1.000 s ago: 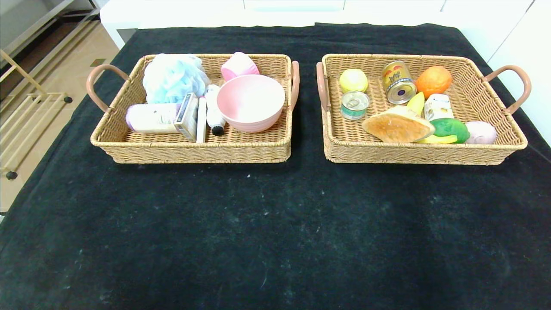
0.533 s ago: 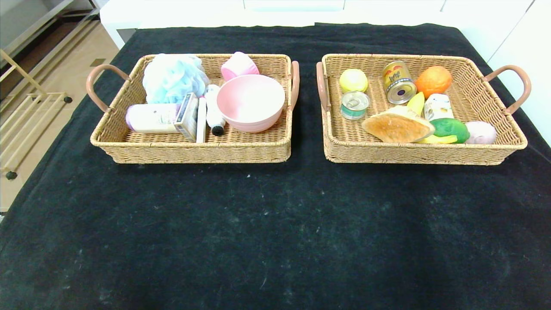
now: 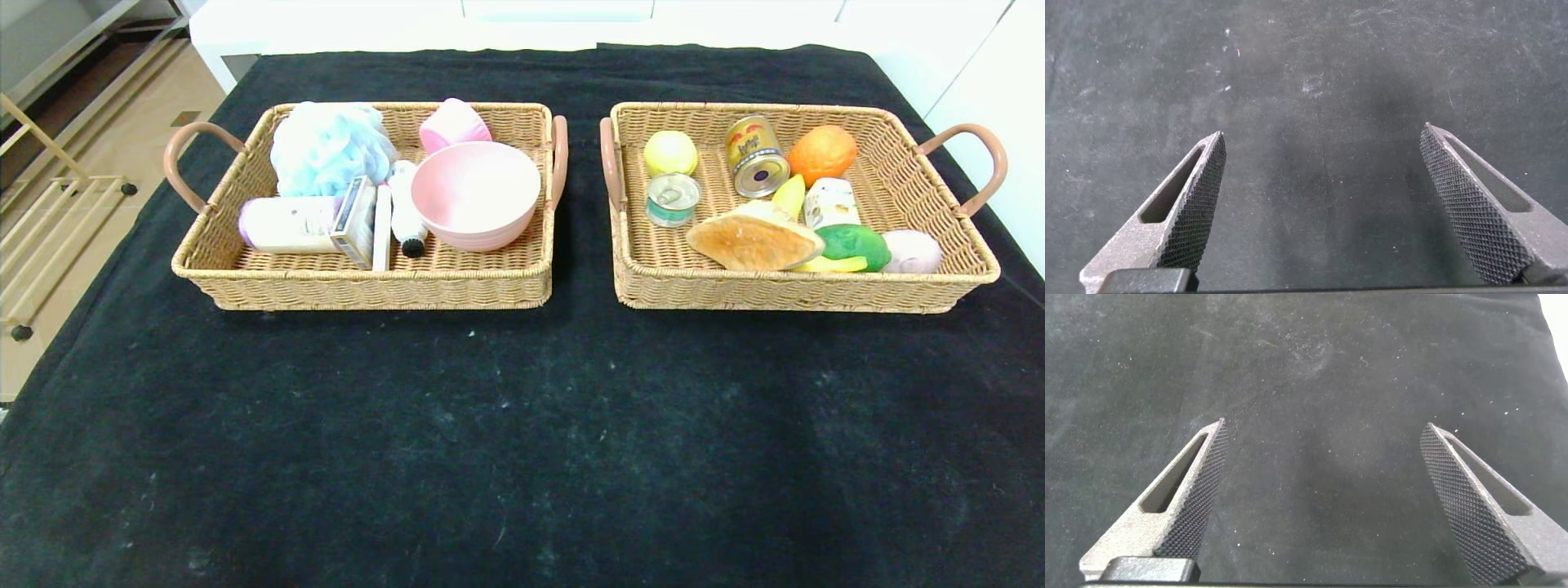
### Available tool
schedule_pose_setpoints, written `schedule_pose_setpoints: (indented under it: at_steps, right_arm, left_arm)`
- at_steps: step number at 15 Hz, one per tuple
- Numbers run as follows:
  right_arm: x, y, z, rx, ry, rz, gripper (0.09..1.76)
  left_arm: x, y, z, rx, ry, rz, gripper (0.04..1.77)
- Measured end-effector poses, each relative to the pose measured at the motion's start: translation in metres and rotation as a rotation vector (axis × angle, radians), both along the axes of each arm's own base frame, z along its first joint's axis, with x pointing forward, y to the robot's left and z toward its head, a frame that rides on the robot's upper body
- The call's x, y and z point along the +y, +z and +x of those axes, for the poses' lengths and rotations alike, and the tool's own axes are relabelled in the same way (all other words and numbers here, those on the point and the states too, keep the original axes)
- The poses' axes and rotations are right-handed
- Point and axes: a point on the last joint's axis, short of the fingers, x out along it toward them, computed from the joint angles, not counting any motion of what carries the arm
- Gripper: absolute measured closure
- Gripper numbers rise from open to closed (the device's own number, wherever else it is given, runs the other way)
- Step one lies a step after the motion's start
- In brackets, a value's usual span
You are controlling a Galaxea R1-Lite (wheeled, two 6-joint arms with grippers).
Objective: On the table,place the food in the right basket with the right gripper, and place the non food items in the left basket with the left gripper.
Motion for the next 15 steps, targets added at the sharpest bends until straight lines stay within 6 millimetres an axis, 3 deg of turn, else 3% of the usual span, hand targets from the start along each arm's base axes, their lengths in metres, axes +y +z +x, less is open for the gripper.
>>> schedule_pose_setpoints:
  at_steps: [9,15]
  right_arm:
    - [-0.0003,-0.0002,0.0001,-0.001,-0.007,0.040,0.14]
    - [-0.0003,-0.0003,0.0001,0.000,-0.007,0.039,0.14]
  left_arm:
    - [0.0004,0.0048,0.0022,-0.091,0.019,-0.057,0.09]
    - [0.0003,0.0007,0.0028,-0.063,0.014,-0.026,0.09]
